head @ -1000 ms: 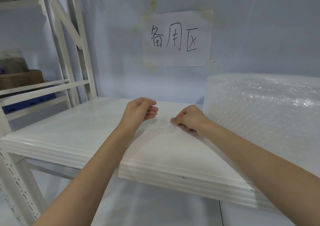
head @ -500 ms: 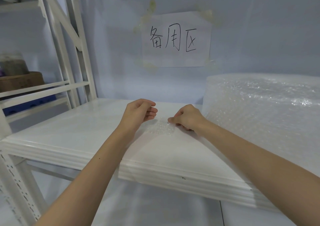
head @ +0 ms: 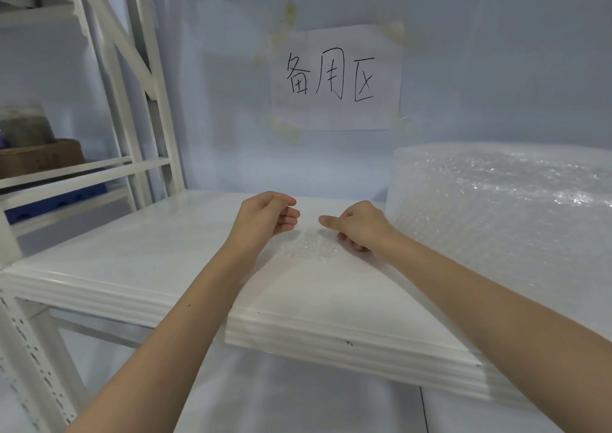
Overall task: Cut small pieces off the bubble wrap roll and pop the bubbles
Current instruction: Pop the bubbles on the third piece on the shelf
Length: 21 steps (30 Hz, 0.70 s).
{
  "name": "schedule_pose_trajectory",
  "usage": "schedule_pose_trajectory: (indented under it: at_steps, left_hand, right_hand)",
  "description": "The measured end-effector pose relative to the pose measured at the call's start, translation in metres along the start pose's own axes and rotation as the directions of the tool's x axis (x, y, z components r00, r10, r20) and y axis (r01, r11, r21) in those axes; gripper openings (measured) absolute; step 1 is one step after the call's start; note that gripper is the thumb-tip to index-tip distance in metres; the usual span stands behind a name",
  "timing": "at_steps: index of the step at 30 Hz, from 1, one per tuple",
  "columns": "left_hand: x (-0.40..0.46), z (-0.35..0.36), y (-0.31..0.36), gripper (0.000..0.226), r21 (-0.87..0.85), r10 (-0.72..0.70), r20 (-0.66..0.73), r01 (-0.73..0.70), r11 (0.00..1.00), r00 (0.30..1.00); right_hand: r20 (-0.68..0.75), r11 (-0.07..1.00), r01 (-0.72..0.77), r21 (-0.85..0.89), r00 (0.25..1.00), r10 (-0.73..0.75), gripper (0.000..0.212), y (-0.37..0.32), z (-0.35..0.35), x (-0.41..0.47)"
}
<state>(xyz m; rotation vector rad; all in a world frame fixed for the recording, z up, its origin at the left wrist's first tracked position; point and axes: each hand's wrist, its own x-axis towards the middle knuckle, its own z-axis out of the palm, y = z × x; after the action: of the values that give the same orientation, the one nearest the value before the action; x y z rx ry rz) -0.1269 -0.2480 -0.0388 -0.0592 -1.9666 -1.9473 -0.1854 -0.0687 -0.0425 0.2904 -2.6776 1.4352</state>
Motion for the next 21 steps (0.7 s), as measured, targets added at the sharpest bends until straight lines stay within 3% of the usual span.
schedule_pose_trajectory:
  at_steps: [5, 10, 21]
  left_hand:
    - [0.000, 0.000, 0.000, 0.021, -0.008, -0.004, -0.003, 0.004, 1.000, 1.000]
    - [0.000, 0.000, 0.001, 0.021, -0.002, -0.001, -0.005, 0.001, 1.000, 1.000]
    - [0.000, 0.000, 0.000, 0.021, -0.012, 0.001, -0.001, -0.001, 1.000, 1.000]
  right_hand:
    - [-0.025, 0.999, -0.013, 0.036, 1.000, 0.014, 0.042, -0.003, -0.002, -0.004]
    - [-0.034, 0.998, -0.041, 0.041, 0.999, 0.042, 0.055, -0.005, -0.002, -0.007]
    - [-0.014, 0.997, -0.056, 0.058, 0.998, 0.057, 0.034, -0.014, 0.002, -0.011]
